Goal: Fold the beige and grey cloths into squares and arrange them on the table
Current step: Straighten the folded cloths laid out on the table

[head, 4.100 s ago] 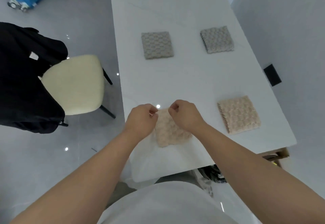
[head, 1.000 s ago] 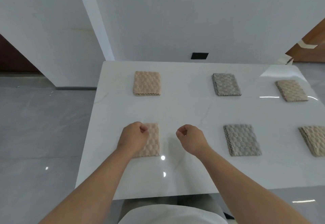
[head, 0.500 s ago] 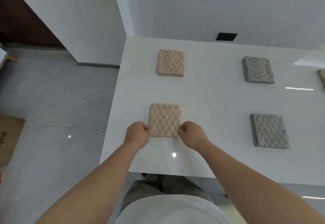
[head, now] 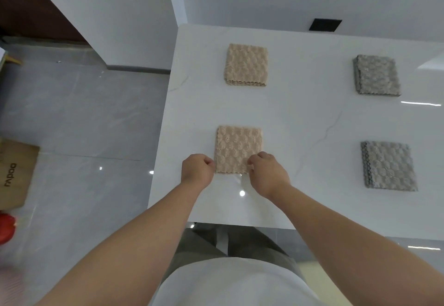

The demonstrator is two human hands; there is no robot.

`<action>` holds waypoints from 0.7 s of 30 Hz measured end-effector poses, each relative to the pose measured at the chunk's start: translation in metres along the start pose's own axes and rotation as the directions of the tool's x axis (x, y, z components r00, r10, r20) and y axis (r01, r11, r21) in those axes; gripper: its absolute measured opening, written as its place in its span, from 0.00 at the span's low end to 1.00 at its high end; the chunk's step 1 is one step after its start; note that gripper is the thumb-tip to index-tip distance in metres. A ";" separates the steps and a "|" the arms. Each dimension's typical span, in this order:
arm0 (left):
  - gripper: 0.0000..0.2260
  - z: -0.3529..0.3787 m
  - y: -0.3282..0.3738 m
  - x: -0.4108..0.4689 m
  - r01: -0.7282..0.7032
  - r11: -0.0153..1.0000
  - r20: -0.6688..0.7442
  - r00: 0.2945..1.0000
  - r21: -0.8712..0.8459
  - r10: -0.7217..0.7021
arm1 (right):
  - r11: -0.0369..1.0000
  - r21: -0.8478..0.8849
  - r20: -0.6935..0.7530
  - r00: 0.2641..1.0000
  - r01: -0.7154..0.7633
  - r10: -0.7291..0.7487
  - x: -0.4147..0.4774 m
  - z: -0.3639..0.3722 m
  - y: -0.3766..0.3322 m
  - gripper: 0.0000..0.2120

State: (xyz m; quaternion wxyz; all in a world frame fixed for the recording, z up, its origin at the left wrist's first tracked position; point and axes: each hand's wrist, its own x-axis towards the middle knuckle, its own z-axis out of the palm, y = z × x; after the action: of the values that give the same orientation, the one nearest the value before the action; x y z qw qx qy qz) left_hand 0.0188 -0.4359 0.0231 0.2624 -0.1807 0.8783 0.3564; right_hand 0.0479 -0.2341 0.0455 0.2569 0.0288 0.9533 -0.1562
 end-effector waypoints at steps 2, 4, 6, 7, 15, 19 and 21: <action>0.11 0.002 0.003 0.003 -0.036 0.999 -0.023 0.999 0.032 0.037 | 0.999 -0.043 -0.031 0.999 0.019 -0.020 0.002 0.002 -0.004 0.18; 0.13 0.003 0.007 0.005 -0.050 0.997 -0.026 0.998 0.062 0.051 | 0.999 -0.054 -0.047 0.999 0.008 -0.010 0.003 0.005 -0.007 0.18; 0.14 0.003 0.010 0.007 -0.042 0.997 -0.007 0.999 0.071 0.043 | 0.998 -0.065 -0.050 0.999 0.002 -0.005 0.004 0.009 -0.010 0.19; 0.15 0.004 0.011 0.007 -0.043 0.996 -0.004 0.999 0.072 0.043 | 0.997 -0.074 -0.045 0.999 0.005 -0.009 0.004 0.011 -0.011 0.18; 0.10 0.008 0.018 0.017 -0.084 0.996 0.008 0.996 0.039 0.084 | 0.998 -0.065 -0.043 0.999 -0.002 0.000 0.003 0.016 -0.020 0.17; 0.07 0.005 0.020 0.018 -0.060 0.998 0.040 0.997 0.015 0.059 | 0.999 -0.051 -0.058 0.998 0.001 -0.004 0.001 0.017 -0.021 0.18; 0.07 0.005 0.020 0.021 -0.025 1.000 0.056 0.998 0.006 0.025 | 0.999 -0.045 -0.068 0.998 -0.005 0.002 0.001 0.016 -0.021 0.18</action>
State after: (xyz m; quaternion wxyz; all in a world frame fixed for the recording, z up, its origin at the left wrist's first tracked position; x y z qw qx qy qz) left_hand -0.0060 -0.4215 0.0183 0.2829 -0.1588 0.8741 0.3615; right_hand 0.0521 -0.2593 0.0380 0.2251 0.0297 0.9648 -0.1329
